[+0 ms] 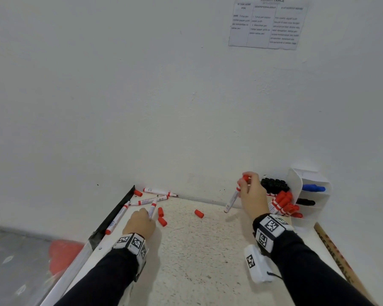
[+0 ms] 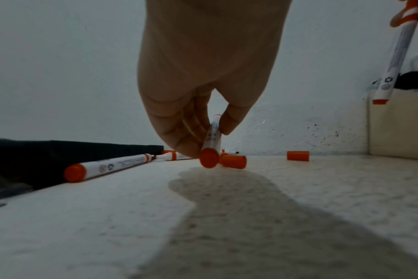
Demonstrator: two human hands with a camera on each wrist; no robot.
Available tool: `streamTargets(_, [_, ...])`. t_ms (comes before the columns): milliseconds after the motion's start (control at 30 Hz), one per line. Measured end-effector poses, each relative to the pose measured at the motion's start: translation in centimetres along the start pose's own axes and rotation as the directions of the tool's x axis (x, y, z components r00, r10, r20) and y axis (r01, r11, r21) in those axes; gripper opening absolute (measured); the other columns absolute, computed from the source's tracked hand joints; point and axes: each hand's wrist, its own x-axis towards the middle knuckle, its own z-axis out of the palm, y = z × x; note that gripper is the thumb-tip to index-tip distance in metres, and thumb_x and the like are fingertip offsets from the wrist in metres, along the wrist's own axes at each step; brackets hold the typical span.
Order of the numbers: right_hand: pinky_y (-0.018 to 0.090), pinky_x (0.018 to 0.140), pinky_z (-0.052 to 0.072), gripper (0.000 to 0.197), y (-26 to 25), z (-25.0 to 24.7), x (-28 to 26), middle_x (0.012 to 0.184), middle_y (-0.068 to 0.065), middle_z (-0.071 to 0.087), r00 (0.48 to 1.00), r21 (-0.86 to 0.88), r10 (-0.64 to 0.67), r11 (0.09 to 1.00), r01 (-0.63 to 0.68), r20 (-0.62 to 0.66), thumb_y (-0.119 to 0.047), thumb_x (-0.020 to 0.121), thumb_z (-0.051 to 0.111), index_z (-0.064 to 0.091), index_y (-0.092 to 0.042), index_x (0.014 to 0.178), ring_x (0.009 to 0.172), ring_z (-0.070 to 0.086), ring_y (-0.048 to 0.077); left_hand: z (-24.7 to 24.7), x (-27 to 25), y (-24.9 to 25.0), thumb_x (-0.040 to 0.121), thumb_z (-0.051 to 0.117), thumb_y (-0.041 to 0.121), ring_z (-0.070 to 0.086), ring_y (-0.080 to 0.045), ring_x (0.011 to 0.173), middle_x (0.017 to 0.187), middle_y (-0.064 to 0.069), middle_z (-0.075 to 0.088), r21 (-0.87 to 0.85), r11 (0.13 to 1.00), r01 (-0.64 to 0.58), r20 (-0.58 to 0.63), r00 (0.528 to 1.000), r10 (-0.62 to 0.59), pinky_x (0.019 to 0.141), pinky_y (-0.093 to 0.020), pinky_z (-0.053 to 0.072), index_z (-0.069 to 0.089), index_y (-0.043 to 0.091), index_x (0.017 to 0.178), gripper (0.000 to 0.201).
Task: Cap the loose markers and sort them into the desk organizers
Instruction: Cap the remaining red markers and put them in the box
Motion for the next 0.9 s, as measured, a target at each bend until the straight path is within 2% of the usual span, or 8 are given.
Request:
streamTargets(67, [0.034,0.078,0.050,0.018,-0.3,-2.2,0.9,0.094,0.006,0.059,0.998,-0.073,-0.023,0.997,0.019,-0.055,-0.015,0.096,0.043,0.048,-0.008,0.113,0.087,0.059,0.022,0.3,-0.4,1.1,0.094,0.044,0.025,0.056,-0.015,0.078,0.085,-0.001,0.056,-0.108,0.994,-0.003,-0.005,1.000,0.002,0.070,-0.023,0.045,0.052,0.012,0.100,0.017])
streamTargets(167, [0.019,0.068,0.040,0.014,-0.1,-5.7,1.5,0.086,0.000,0.054,0.986,-0.193,-0.014,0.981,-0.019,-0.167,-0.017,0.098,0.040,0.049,-0.012,0.108,0.075,0.052,0.015,1.1,-1.4,2.8,0.092,0.049,0.027,0.062,-0.023,0.084,0.093,-0.007,0.061,-0.278,0.960,-0.019,-0.006,1.000,0.018,0.076,-0.035,0.056,0.053,0.008,0.100,0.021])
streamTargets(300, [0.032,0.076,0.045,0.026,1.1,-8.1,1.5,0.099,0.014,0.059,0.971,-0.178,0.063,0.978,-0.106,-0.229,-0.020,0.099,0.034,0.046,-0.009,0.120,0.089,0.057,0.025,2.3,-2.8,4.6,0.091,0.049,0.017,0.062,-0.023,0.079,0.092,-0.007,0.057,-0.378,0.925,-0.033,0.014,0.999,0.041,0.064,-0.032,0.058,0.053,0.009,0.107,0.018])
streamTargets(433, [0.033,0.076,0.048,0.028,1.5,-9.2,1.5,0.098,0.018,0.061,0.958,-0.194,0.045,0.976,-0.104,-0.284,-0.018,0.099,0.034,0.045,-0.008,0.123,0.085,0.059,0.028,3.6,-3.3,5.3,0.091,0.053,0.018,0.060,-0.019,0.082,0.104,-0.010,0.062,-0.385,0.922,-0.039,0.031,0.998,0.055,0.072,-0.029,0.056,0.055,0.006,0.116,0.028])
streamTargets(567, [0.024,0.080,0.036,0.025,2.7,-8.9,1.7,0.113,0.017,0.052,0.981,-0.293,0.022,0.953,-0.079,-0.193,-0.005,0.095,0.042,0.054,-0.002,0.117,0.098,0.052,0.026,3.9,-3.6,5.6,0.091,0.053,0.018,0.054,-0.015,0.084,0.116,-0.012,0.061,-0.382,0.922,-0.057,0.024,0.997,0.071,0.072,-0.022,0.047,0.052,0.006,0.122,0.033])
streamTargets(700, [0.029,0.074,0.046,0.014,4.8,-8.0,1.2,0.097,0.013,0.063,0.987,-0.344,0.063,0.932,-0.111,-0.148,-0.005,0.093,0.047,0.058,-0.005,0.101,0.089,0.060,0.027,3.7,-3.7,5.4,0.090,0.054,0.017,0.052,-0.015,0.084,0.117,-0.012,0.061,-0.394,0.917,-0.058,0.019,0.997,0.071,0.073,-0.020,0.044,0.053,0.006,0.121,0.032])
streamTargets(767, [0.034,0.084,0.050,0.020,5.5,-7.6,1.0,0.105,0.015,0.064,0.993,-0.451,0.102,0.885,-0.120,-0.064,-0.009,0.093,0.047,0.061,-0.005,0.107,0.094,0.061,0.028,3.5,-3.8,5.1,0.091,0.054,0.017,0.052,-0.014,0.084,0.117,-0.011,0.061,-0.398,0.916,-0.057,0.016,0.997,0.070,0.073,-0.019,0.043,0.053,0.006,0.120,0.031])
streamTargets(900, [0.039,0.106,0.037,0.029,5.0,-6.8,1.1,0.128,0.014,0.052,0.992,-0.608,0.124,0.790,-0.087,0.020,-0.011,0.093,0.045,0.059,-0.004,0.118,0.119,0.047,0.028,3.2,-3.8,4.5,0.092,0.052,0.018,0.052,-0.013,0.084,0.118,-0.010,0.060,-0.395,0.917,-0.049,0.019,0.998,0.062,0.069,-0.017,0.042,0.053,0.007,0.120,0.030])
